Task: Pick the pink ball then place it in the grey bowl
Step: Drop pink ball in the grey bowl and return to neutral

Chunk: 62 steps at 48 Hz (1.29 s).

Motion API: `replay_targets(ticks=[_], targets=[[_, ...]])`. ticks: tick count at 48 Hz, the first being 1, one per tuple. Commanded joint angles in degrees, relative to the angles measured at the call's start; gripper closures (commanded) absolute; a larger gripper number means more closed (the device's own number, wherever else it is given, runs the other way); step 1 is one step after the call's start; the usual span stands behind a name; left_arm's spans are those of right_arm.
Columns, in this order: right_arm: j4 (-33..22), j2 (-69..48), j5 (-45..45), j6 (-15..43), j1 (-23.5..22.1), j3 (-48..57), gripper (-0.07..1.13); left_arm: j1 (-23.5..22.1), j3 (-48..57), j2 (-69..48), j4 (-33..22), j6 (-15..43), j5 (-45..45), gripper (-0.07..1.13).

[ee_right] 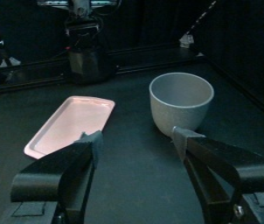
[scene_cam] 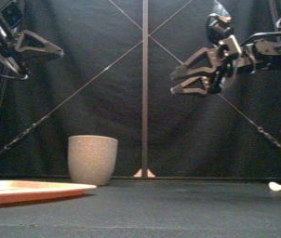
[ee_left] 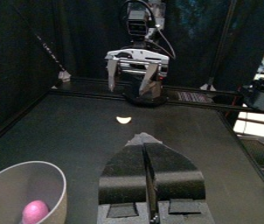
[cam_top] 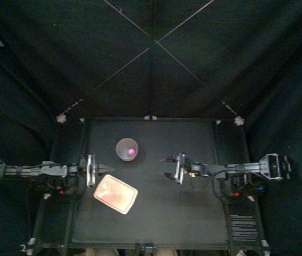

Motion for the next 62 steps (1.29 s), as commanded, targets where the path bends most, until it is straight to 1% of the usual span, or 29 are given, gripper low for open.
replay_targets(ticks=[1,8,16,27,33,42,50,62], targets=[[-0.18,-6.42,-0.62,-0.18,0.44,3.08,0.08,0.62,-0.79,0.18,-0.18,0.00,-0.62,1.00],[-0.26,-11.95,-0.62,0.00,0.53,6.42,0.08,1.05,-0.53,0.18,-0.09,0.09,-0.62,1.00],[0.09,-16.00,-0.53,0.09,1.76,9.49,0.08,1.23,0.00,0.18,-0.18,0.00,-0.62,1.00],[0.18,-17.05,0.09,0.18,1.58,10.72,0.08,1.23,0.44,0.18,-0.18,0.00,-0.62,1.00],[0.88,-17.05,2.55,0.18,1.67,11.69,0.08,1.23,0.62,0.18,-0.18,-0.09,-0.62,1.00],[2.55,-17.14,5.19,0.26,3.69,12.13,0.08,1.23,0.70,0.26,-0.09,0.00,-0.09,1.00],[3.08,-17.23,5.27,0.18,5.01,11.95,0.08,1.23,1.67,0.18,-0.35,-0.44,0.53,1.00],[3.43,-17.23,5.54,0.26,4.57,12.04,0.08,1.14,1.85,0.18,-1.76,-0.18,0.53,1.00]])
